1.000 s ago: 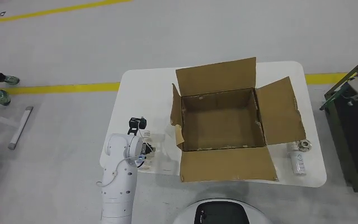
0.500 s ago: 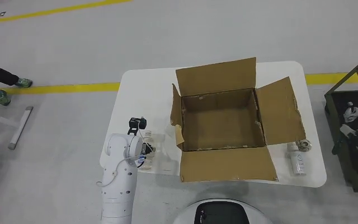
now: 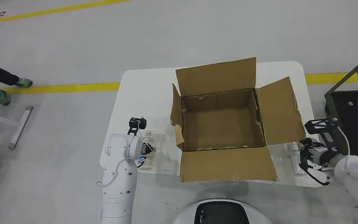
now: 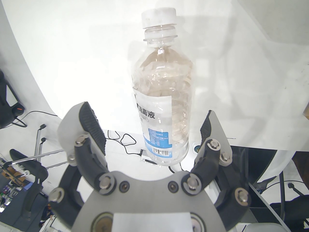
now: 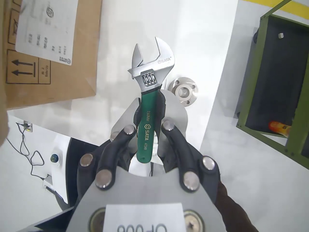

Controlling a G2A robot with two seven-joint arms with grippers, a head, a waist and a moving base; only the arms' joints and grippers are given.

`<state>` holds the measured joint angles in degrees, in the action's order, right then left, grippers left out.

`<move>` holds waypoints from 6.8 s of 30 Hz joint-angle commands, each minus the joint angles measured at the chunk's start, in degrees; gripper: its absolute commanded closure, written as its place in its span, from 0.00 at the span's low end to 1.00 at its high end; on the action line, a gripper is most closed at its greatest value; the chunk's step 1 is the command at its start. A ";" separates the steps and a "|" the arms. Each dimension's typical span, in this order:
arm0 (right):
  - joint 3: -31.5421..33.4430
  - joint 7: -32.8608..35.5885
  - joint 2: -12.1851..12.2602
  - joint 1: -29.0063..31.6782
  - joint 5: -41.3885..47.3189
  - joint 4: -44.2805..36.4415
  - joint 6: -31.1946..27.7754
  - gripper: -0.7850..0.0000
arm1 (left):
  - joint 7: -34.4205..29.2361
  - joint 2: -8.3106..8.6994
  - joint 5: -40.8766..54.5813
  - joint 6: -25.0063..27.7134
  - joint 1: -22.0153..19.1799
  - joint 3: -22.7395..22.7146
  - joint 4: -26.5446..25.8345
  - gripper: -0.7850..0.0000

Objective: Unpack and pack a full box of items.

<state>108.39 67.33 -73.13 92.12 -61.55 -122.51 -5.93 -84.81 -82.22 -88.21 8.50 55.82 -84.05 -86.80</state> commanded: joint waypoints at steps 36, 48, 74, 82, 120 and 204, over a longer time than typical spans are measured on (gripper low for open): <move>-7.78 -8.61 0.65 -0.14 8.82 9.86 10.70 1.00 | 0.00 0.00 0.00 0.00 0.00 0.00 0.00 0.00; -10.91 -8.16 1.07 -0.93 4.82 9.97 12.72 0.88 | 0.00 0.00 0.00 0.00 0.00 0.00 0.00 0.00; 1.65 -31.22 2.05 1.74 12.19 6.48 3.88 0.95 | 0.00 0.00 0.00 0.00 0.00 0.00 0.00 0.00; 5.50 -44.43 1.66 3.85 17.11 3.87 2.60 1.00 | 0.00 0.00 0.00 0.00 0.00 0.00 0.00 0.00; 2.40 -52.64 1.82 -0.63 23.93 1.31 -4.53 1.00 | 2.83 0.06 0.52 -0.87 0.84 -0.37 -0.30 0.00; -9.90 -38.49 2.91 -4.65 64.00 18.62 -5.25 1.00 | -3.19 2.70 24.72 -21.30 -28.42 1.13 -9.74 1.00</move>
<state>99.16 29.22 -70.16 87.34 2.35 -103.70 -11.34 -88.00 -79.56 -64.37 -12.51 27.94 -83.54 -96.72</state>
